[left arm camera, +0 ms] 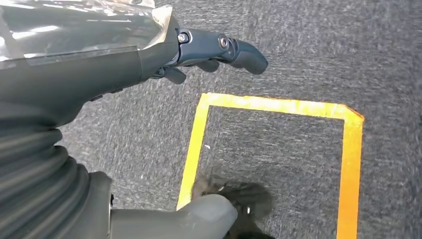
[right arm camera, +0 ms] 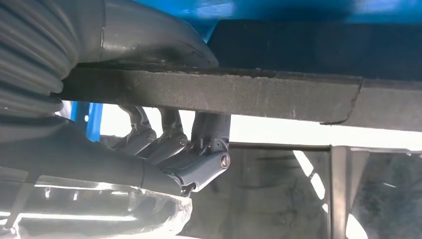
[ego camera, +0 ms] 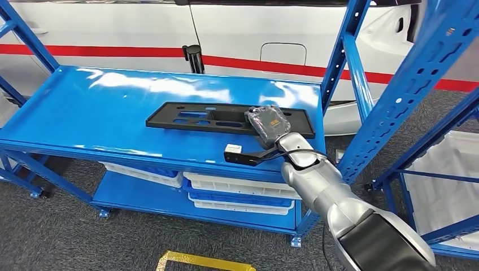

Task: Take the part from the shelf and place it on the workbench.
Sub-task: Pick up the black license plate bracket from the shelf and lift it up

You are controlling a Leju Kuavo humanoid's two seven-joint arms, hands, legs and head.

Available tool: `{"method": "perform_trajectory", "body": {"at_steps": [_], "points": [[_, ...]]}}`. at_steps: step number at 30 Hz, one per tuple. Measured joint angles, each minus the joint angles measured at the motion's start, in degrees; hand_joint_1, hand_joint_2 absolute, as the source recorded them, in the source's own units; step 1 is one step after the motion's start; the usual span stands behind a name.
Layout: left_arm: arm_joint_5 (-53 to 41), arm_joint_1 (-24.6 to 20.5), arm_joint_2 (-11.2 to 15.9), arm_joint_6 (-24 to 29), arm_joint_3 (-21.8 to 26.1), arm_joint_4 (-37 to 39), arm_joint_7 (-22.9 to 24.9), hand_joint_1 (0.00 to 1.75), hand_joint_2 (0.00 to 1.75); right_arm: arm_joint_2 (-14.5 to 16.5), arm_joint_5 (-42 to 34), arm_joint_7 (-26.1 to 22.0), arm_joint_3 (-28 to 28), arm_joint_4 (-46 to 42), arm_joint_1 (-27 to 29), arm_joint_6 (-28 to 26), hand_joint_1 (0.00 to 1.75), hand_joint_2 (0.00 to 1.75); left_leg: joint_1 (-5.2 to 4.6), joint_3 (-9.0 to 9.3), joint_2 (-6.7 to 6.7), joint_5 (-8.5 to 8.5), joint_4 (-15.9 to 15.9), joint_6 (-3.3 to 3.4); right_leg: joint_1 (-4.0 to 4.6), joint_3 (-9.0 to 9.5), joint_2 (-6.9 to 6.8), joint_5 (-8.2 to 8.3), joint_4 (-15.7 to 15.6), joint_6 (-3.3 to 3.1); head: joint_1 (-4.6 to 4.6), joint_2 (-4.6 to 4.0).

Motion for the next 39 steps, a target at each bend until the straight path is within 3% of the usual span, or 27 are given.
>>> {"method": "perform_trajectory", "body": {"at_steps": [2, 3, 4, 6, 8, 10, 12, 13, 14, 16, 17, 19, 20, 21, 23, 24, 25, 27, 28, 30, 32, 33, 34, 36, 38, 39], "points": [[0.10, 0.01, 0.03, 0.05, -0.01, 0.00, -0.06, 0.00, 1.75, 0.34, 0.03, -0.02, 0.00, 0.00, -0.06, 0.24, 1.50, 1.75, -0.62, -2.92, -0.20, -3.93, 7.65, 0.58, 0.66, -0.92, -0.09, 0.66, -0.02, -0.82, -0.14, 0.00], [0.19, 0.04, 0.05, 0.08, 0.00, 0.00, -0.08, 0.00, 1.75, 0.48, 0.05, -0.02, 0.00, 0.00, -0.03, 0.44, 1.50, 1.75, -0.85, -3.26, -0.25, -4.51, 9.27, 0.93, 0.98, -1.41, -0.13, 1.04, -0.01, -1.05, -0.12, 0.00], [0.26, 0.06, 0.07, 0.11, 0.01, 0.00, -0.14, 0.00, 1.75, 0.60, 0.07, -0.02, 0.00, 0.00, -0.03, 0.64, 1.50, 1.75, -1.07, -2.38, -0.25, -4.01, 8.52, 1.38, 1.23, -1.89, -0.14, 1.46, -0.01, -1.11, -0.11, 0.00], [0.29, 0.01, 0.08, 0.16, 0.01, -0.01, -0.37, 0.00, 1.75, 0.81, 0.09, 0.01, 0.00, 0.00, -0.16, 0.85, 1.50, 1.75, -1.53, 2.37, -0.27, -1.49, 1.42, 2.45, 1.48, -2.70, -0.13, 2.41, 0.03, -0.84, -0.14, 0.00], [0.17, -0.16, 0.10, 0.16, 0.01, -0.03, -0.61, 0.00, 1.75, 0.93, 0.09, 0.11, 0.00, 0.00, -0.40, 0.88, 1.50, 1.75, -2.14, 5.75, -0.32, 0.21, -4.64, 2.96, 1.83, -3.10, -0.16, 3.25, 0.00, -0.24, 0.02, 0.00], [0.08, -0.22, 0.09, 0.11, 0.00, -0.04, -0.78, 0.00, 1.75, 0.98, 0.07, 0.17, 0.00, 0.00, -0.61, 0.89, 1.50, 1.75, -2.85, 5.70, -0.43, 0.99, -5.73, 3.25, 1.95, -3.04, -0.22, 4.20, -0.51, 0.68, 0.25, 0.00], [0.08, -0.18, 0.04, 0.05, 0.01, -0.03, -0.92, 0.00, 1.75, 0.93, 0.07, 0.15, 0.00, 0.01, -0.72, 0.91, 1.50, 1.75, -3.12, 5.14, -0.35, 2.61, -6.23, 4.04, 1.92, -3.25, -0.26, 4.92, -1.15, 1.54, 0.36, 0.00], [0.08, -0.17, 0.02, 0.02, 0.01, -0.03, -0.98, 0.00, 1.75, 0.84, 0.07, 0.15, 0.00, 0.02, -0.75, 0.93, 1.50, 1.75, -3.08, 4.77, -0.23, 3.56, -6.55, 4.54, 1.93, -3.82, -0.30, 4.12, -0.62, 1.51, 0.40, 0.00], [0.08, -0.17, 0.00, 0.01, 0.01, -0.03, -1.03, 0.00, 1.75, 0.74, 0.07, 0.15, 0.00, 0.02, -0.78, 0.95, 1.50, 1.75, -3.02, 4.18, -0.10, 4.55, -6.84, 4.94, 1.98, -4.76, -0.34, 2.13, 1.36, 1.19, 0.62, 0.00], [0.08, -0.13, -0.02, 0.04, 0.01, -0.03, -1.09, 0.00, 1.75, 0.64, 0.07, 0.15, 0.00, 0.04, -0.81, 1.01, 1.50, 1.75, -3.09, 2.57, 0.08, 6.06, -6.92, 5.44, 1.88, -6.95, -0.43, -3.46, 8.72, 0.40, 0.96, 0.00], [0.08, -0.09, -0.03, 0.08, 0.01, -0.04, -1.10, 0.00, 1.75, 0.62, 0.08, 0.15, 0.00, 0.05, -0.78, 1.02, 1.50, 1.75, -3.20, 1.63, 0.15, 6.74, -6.89, 5.48, 1.87, -7.64, -0.44, -5.54, 12.75, 0.41, 1.10, 0.00], [0.08, -0.05, -0.04, 0.15, 0.01, -0.04, -1.12, 0.00, 1.75, 0.61, 0.10, 0.15, 0.00, 0.07, -0.69, 1.05, 1.50, 1.75, -3.46, -0.12, 0.25, 8.02, -6.81, 5.48, 1.96, -6.48, -0.45, -6.41, 16.14, 1.19, 1.22, 0.00], [0.08, -0.05, -0.05, 0.15, 0.01, -0.04, -1.14, 0.00, 1.75, 0.60, 0.11, 0.15, 0.00, 0.07, -0.67, 1.05, 1.50, 1.75, -3.62, -0.85, 0.26, 8.60, -6.80, 5.43, 2.06, -4.31, -0.45, -5.73, 14.61, 1.54, 1.23, 0.00], [0.08, -0.06, -0.09, 0.14, 0.02, -0.04, -1.15, 0.00, 1.75, 0.62, 0.13, 0.15, 0.00, 0.07, -0.72, 1.06, 1.50, 1.75, -3.75, -1.45, 0.26, 9.15, -6.78, 5.37, 2.23, -1.06, -0.45, -5.04, 11.05, 1.61, 1.22, 0.00], [0.08, -0.07, -0.23, 0.15, 0.03, -0.04, -1.17, 0.00, 1.75, 0.72, 0.13, 0.15, 0.00, 0.05, -0.92, 1.06, 1.50, 1.75, -3.97, -2.25, 0.27, 10.11, -6.79, 5.00, 2.82, 5.31, -0.49, -5.37, 2.51, 0.78, 1.15, 0.01], [0.08, -0.08, -0.30, 0.18, 0.03, -0.03, -1.17, 0.00, 1.75, 0.80, 0.12, 0.15, 0.00, 0.04, -1.04, 1.06, 1.50, 1.75, -3.99, -2.44, 0.30, 10.61, -6.86, 4.73, 3.10, 7.21, -0.50, -5.80, -0.40, 0.25, 1.17, 0.01], [0.07, -0.07, -0.37, 0.22, 0.03, -0.03, -1.18, 0.00, 1.75, 0.86, 0.12, 0.15, 0.00, 0.03, -1.15, 1.06, 1.50, 1.75, -3.99, -2.57, 0.32, 11.07, -6.97, 4.42, 3.32, 7.92, -0.52, -6.13, -1.80, -0.21, 1.22, 0.01], [0.04, -0.03, -0.45, 0.34, 0.03, -0.02, -1.19, 0.00, 1.75, 0.92, 0.14, 0.15, 0.00, 0.02, -1.28, 1.06, 1.50, 1.75, -3.88, -2.76, 0.24, 11.61, -7.09, 3.79, 3.01, 7.57, -0.64, -5.28, -2.52, -0.96, 1.37, 0.01], [0.02, 0.01, -0.47, 0.38, 0.03, -0.02, -1.19, 0.00, 1.75, 0.98, 0.16, 0.15, 0.00, 0.02, -1.39, 1.07, 1.50, 1.75, -3.80, -3.11, 0.08, 10.70, -6.49, 3.47, 2.66, 7.25, -0.74, -4.67, -2.77, -1.51, 1.37, 0.01], [-0.01, 0.06, -0.42, 0.42, 0.03, -0.02, -1.19, 0.00, 1.75, 1.19, 0.19, 0.15, 0.00, 0.02, -1.58, 1.09, 1.50, 1.75, -3.55, -4.51, -0.24, 6.07, -2.42, 2.80, 1.98, 6.35, -0.95, -3.24, -3.15, -2.46, 1.18, 0.00], [-0.06, 0.07, -0.33, 0.39, 0.03, -0.02, -1.19, 0.00, 1.75, 1.34, 0.16, 0.15, 0.01, 0.03, -1.65, 1.12, 1.50, 1.75, -3.26, -6.25, -0.36, 1.03, 4.75, 2.08, 2.02, 4.83, -0.98, -1.99, -3.02, -2.73, 0.96, 0.00], [-0.09, 0.08, -0.28, 0.37, 0.03, -0.02, -1.19, 0.00, 1.75, 1.35, 0.15, 0.15, 0.02, 0.05, -1.64, 1.12, 1.50, 1.75, -3.04, -6.57, -0.38, 0.24, 7.63, 1.73, 1.99, 3.96, -1.02, -1.42, -2.85, -2.57, 0.93, 0.00], [-0.14, 0.08, -0.23, 0.35, 0.03, -0.02, -1.19, 0.00, 1.75, 1.35, 0.14, 0.15, 0.02, 0.07, -1.63, 1.12, 1.50, 1.75, -2.77, -6.14, -0.38, 0.72, 8.94, 1.41, 1.90, 3.06, -1.05, -0.88, -2.60, -2.34, 0.92, 0.00], [-0.28, 0.06, -0.14, 0.34, 0.03, -0.02, -1.19, 0.00, 1.75, 1.34, 0.10, 0.15, 0.01, 0.09, -1.64, 1.12, 1.50, 1.75, -2.12, -2.35, -0.35, 3.63, 5.65, 0.80, 1.60, 1.25, -1.06, -0.04, -1.74, -1.67, 0.90, 0.00], [-0.49, -0.05, -0.18, 0.33, 0.02, -0.02, -1.19, 0.00, 1.75, 1.34, 0.08, 0.15, -0.01, 0.08, -1.70, 1.10, 1.50, 1.75, -1.90, 2.66, -0.65, 3.73, -1.23, 0.36, 1.59, -0.27, -1.03, 0.55, -0.68, -0.85, 0.77, 0.00], [-0.57, -0.10, -0.20, 0.32, 0.02, -0.02, -1.19, 0.00, 1.75, 1.35, 0.07, 0.15, -0.01, 0.07, -1.73, 1.09, 1.50, 1.75, -1.96, 4.03, -0.81, 3.08, -3.67, 0.46, 1.74, -0.75, -1.01, 0.86, -0.28, -0.40, 0.78, 0.01]]}}
